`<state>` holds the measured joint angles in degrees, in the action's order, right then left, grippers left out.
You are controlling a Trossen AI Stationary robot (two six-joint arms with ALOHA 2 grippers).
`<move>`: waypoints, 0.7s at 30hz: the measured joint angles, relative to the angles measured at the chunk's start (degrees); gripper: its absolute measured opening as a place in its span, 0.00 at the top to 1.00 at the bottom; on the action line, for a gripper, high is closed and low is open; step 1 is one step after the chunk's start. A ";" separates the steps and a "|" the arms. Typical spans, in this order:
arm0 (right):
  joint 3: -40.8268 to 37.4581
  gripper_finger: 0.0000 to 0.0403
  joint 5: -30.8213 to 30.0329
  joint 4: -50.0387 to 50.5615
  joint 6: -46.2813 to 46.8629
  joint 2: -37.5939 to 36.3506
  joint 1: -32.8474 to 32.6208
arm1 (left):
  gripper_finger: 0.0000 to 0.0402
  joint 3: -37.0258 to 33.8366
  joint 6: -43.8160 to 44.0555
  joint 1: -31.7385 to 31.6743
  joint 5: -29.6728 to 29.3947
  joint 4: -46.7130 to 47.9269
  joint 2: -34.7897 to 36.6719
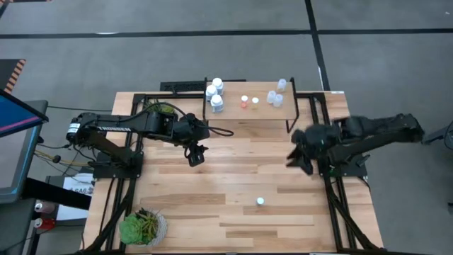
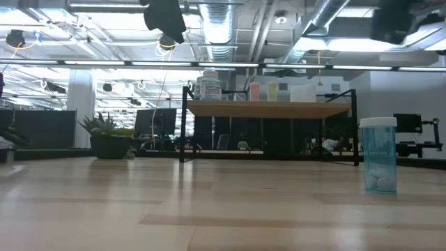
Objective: Pick and place medicine bottles onto shelf by color
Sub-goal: Put the blue pill bottle on the shelf
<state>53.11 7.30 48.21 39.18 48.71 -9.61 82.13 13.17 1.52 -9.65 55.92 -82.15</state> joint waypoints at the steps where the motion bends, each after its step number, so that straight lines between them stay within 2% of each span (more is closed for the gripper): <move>1: -1.80 0.47 -0.87 -2.00 2.44 -0.34 -2.61 | 0.51 0.00 0.00 0.00 0.00 0.00 0.00; 5: -7.90 0.47 -4.55 -6.79 8.65 -0.03 -12.23 | 0.51 0.00 -0.02 0.00 0.00 0.02 0.00; 9: -13.01 0.47 -4.93 -12.43 12.21 2.88 -18.54 | 0.51 0.00 -1.41 0.00 0.00 0.02 0.00; 14: -14.37 0.45 -4.83 -14.30 12.02 9.08 -20.20 | 0.51 0.00 -3.50 0.00 0.00 -0.04 0.00; 18: -14.37 0.39 -4.70 -14.65 11.43 13.87 -20.17 | 0.51 0.00 -3.48 0.00 0.00 -0.15 0.00; 21: -14.37 0.34 -4.38 -15.27 7.70 17.65 -20.17 | 0.51 0.00 -3.45 0.00 0.00 -0.15 0.00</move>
<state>38.74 2.92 32.94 46.88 66.36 -29.78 82.13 9.72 1.52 -9.65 55.77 -82.15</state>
